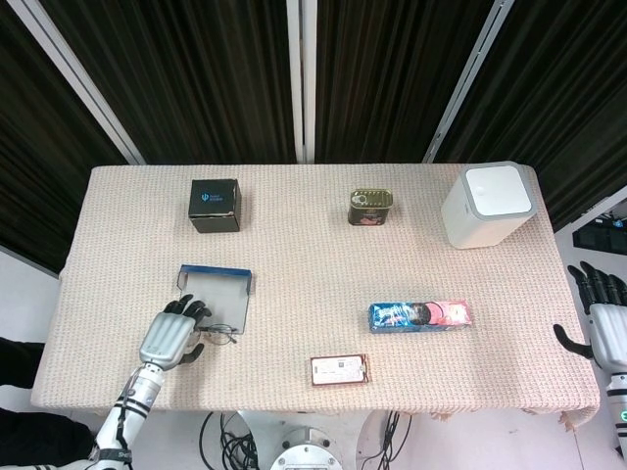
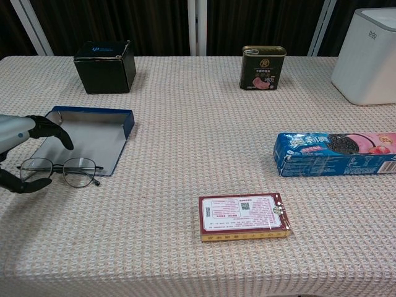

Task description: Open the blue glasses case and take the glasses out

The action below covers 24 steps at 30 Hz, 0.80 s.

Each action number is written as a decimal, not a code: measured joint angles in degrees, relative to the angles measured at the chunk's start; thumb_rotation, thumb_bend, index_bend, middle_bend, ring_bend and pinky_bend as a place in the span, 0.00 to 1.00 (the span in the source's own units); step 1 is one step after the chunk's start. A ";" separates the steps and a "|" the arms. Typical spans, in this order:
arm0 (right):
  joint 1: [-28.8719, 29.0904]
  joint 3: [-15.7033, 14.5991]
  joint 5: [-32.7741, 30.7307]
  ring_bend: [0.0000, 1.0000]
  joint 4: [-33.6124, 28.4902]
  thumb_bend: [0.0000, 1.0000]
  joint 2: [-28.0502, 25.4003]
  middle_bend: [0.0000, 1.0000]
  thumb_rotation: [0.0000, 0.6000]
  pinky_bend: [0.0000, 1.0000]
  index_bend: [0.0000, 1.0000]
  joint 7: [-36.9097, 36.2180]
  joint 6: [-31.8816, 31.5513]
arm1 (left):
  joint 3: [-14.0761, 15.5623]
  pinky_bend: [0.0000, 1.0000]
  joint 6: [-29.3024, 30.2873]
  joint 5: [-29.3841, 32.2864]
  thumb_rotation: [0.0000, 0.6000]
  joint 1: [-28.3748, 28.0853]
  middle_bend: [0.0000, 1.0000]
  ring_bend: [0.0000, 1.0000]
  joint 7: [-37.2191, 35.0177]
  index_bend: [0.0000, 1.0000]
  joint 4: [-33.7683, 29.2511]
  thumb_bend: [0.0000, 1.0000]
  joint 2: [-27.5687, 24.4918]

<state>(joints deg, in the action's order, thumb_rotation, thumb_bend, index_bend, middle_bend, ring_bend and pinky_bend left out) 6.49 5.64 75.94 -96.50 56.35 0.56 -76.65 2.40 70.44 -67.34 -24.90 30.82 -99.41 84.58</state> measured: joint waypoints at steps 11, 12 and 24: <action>-0.11 -0.09 -0.12 0.00 0.34 0.24 0.01 0.00 1.00 0.00 0.00 -0.27 0.02 | -0.72 0.21 -1.60 1.28 1.00 0.31 0.20 0.10 0.65 0.44 3.00 0.35 1.84; -0.11 -0.11 -0.11 0.00 0.35 0.24 0.00 0.00 1.00 0.00 0.00 -0.26 0.03 | -0.69 0.21 -1.68 1.28 1.00 0.40 0.20 0.10 0.67 0.45 3.26 0.35 2.01; 0.12 -0.28 -0.28 0.00 0.40 0.24 0.24 0.00 1.00 0.00 0.00 0.26 0.64 | -0.49 0.21 -1.07 -1.64 1.00 1.54 0.23 0.10 -1.50 0.66 5.28 0.35 3.05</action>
<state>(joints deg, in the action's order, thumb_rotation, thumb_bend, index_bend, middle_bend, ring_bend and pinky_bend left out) 6.61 5.36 75.66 -96.11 56.58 0.82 -76.01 1.91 69.37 -68.98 -23.36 29.32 -94.14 87.63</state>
